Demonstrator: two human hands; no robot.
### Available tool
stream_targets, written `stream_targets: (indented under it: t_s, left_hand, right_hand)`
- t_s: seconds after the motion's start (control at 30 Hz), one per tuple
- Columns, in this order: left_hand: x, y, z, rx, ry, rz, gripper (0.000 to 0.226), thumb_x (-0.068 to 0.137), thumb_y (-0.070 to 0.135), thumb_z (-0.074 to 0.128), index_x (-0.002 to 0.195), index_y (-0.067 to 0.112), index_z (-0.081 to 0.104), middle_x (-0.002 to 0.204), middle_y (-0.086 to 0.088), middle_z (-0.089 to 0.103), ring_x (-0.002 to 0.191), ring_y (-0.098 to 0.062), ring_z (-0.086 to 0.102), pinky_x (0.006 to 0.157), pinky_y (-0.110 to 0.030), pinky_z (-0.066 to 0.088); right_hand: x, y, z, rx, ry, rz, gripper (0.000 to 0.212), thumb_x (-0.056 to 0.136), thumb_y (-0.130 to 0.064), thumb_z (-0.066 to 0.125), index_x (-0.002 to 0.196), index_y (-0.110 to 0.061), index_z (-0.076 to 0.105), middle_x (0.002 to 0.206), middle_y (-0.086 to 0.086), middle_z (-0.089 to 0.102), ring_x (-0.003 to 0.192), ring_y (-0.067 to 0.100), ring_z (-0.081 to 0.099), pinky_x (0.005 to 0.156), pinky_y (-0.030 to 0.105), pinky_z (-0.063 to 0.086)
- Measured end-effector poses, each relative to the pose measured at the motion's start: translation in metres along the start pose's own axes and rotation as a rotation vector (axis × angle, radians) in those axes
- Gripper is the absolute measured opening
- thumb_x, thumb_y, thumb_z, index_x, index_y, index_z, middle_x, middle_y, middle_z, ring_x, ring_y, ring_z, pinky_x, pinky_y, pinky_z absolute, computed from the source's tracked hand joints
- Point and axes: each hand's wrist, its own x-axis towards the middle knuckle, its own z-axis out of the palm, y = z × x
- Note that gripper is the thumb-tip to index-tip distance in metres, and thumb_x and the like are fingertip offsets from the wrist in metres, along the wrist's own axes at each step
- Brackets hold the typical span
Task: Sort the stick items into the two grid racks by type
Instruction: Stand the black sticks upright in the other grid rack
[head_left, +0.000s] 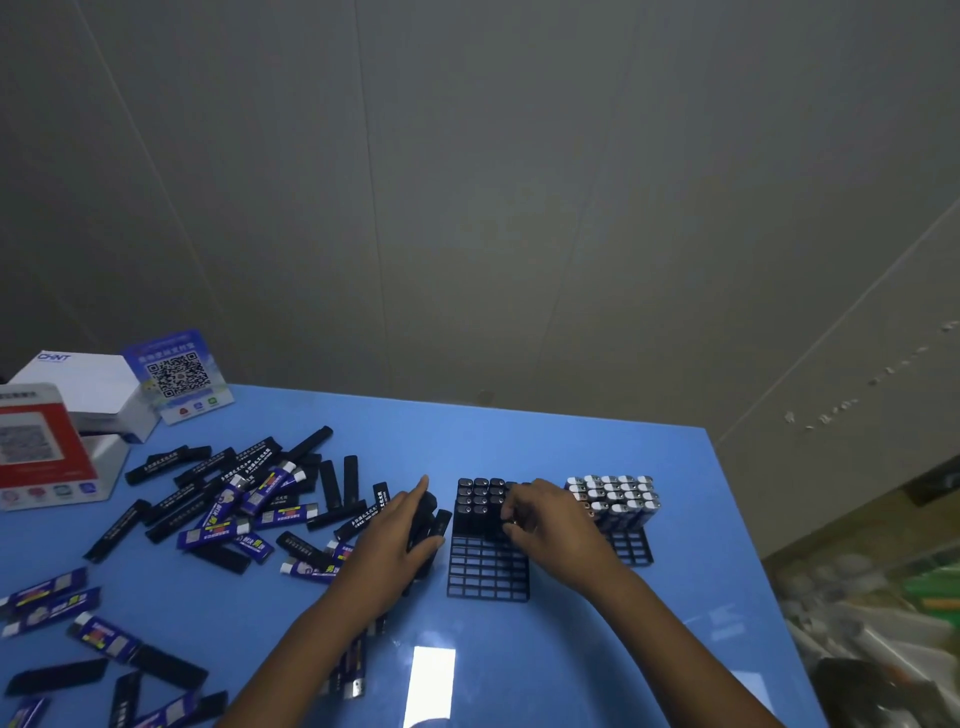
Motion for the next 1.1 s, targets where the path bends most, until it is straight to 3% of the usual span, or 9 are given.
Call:
stream_targets:
  t_s: [0.1,0.2,0.33,0.6,0.83,0.93,1.03,1.1]
  left_hand:
    - [0.000,0.000,0.000,-0.005,-0.012,-0.014,0.075,0.097,0.034,0.058,0.155,0.030,0.011,0.158,0.002,0.027,0.147,-0.015,0.021,0.118,-0.034,0.024]
    - [0.000,-0.001,0.000,-0.013,-0.009,-0.018,0.075,0.097,0.034,0.057,0.155,0.030,0.010,0.159,0.003,0.026,0.147,-0.015,0.021,0.117,-0.032,0.024]
    - [0.000,-0.001,-0.001,-0.025,-0.008,-0.026,0.075,0.097,0.032,0.057,0.155,0.029,0.010,0.158,0.002,0.026,0.147,-0.015,0.022,0.117,-0.032,0.024]
    - [-0.001,0.001,-0.001,-0.021,-0.004,-0.030,0.075,0.098,0.031,0.057,0.155,0.028,0.010,0.158,0.002,0.027,0.145,-0.014,0.023,0.114,-0.027,0.024]
    - [-0.002,0.001,0.000,-0.037,0.009,-0.030,0.074,0.097,0.032,0.058,0.155,0.029,0.013,0.159,0.002,0.026,0.147,-0.016,0.021,0.117,-0.032,0.022]
    - [-0.002,0.003,0.002,-0.044,0.015,-0.011,0.074,0.095,0.033,0.060,0.154,0.030,0.016,0.155,0.004,0.033,0.143,-0.015,0.029,0.117,-0.033,0.028]
    - [-0.003,0.009,0.007,-0.047,0.018,0.024,0.074,0.094,0.031,0.063,0.154,0.028,0.019,0.143,0.008,0.042,0.133,-0.008,0.037,0.108,-0.021,0.030]
    - [-0.004,0.015,0.012,-0.057,0.015,0.052,0.074,0.093,0.030,0.064,0.153,0.028,0.021,0.138,0.010,0.045,0.127,-0.004,0.039,0.103,-0.016,0.029]
  right_hand:
    - [0.003,0.002,0.004,-0.023,0.018,0.008,0.015,0.091,-0.012,0.063,0.095,-0.027,0.062,0.094,-0.010,0.052,0.078,0.004,0.054,0.066,0.012,0.038]
    - [0.005,0.001,0.006,-0.027,0.044,-0.007,0.022,0.090,-0.010,0.064,0.103,-0.026,0.058,0.099,-0.011,0.055,0.083,0.008,0.056,0.072,0.019,0.044]
    - [0.008,-0.001,0.008,-0.039,0.054,-0.036,0.022,0.087,-0.008,0.065,0.099,-0.023,0.054,0.097,-0.013,0.056,0.085,0.008,0.056,0.077,0.026,0.048]
    - [0.011,-0.004,0.016,-0.146,0.047,-0.088,0.012,0.090,-0.008,0.064,0.096,-0.016,0.057,0.099,-0.002,0.059,0.089,0.017,0.056,0.075,0.031,0.049]
    - [0.012,-0.003,0.016,-0.151,0.034,-0.093,0.009,0.092,-0.016,0.066,0.101,-0.016,0.063,0.107,-0.002,0.055,0.093,0.018,0.059,0.080,0.034,0.052]
    - [0.010,-0.006,0.011,-0.033,0.062,-0.072,0.010,0.092,-0.022,0.067,0.101,-0.020,0.065,0.103,-0.008,0.053,0.090,0.009,0.058,0.080,0.026,0.051]
    - [0.005,-0.012,0.006,0.242,0.091,-0.006,0.013,0.089,-0.017,0.073,0.099,-0.024,0.067,0.096,-0.009,0.061,0.082,0.005,0.060,0.075,0.012,0.047]
    - [0.000,-0.015,0.003,0.415,0.050,0.036,0.018,0.088,-0.014,0.075,0.100,-0.025,0.070,0.093,-0.005,0.068,0.080,0.004,0.063,0.074,0.011,0.048]
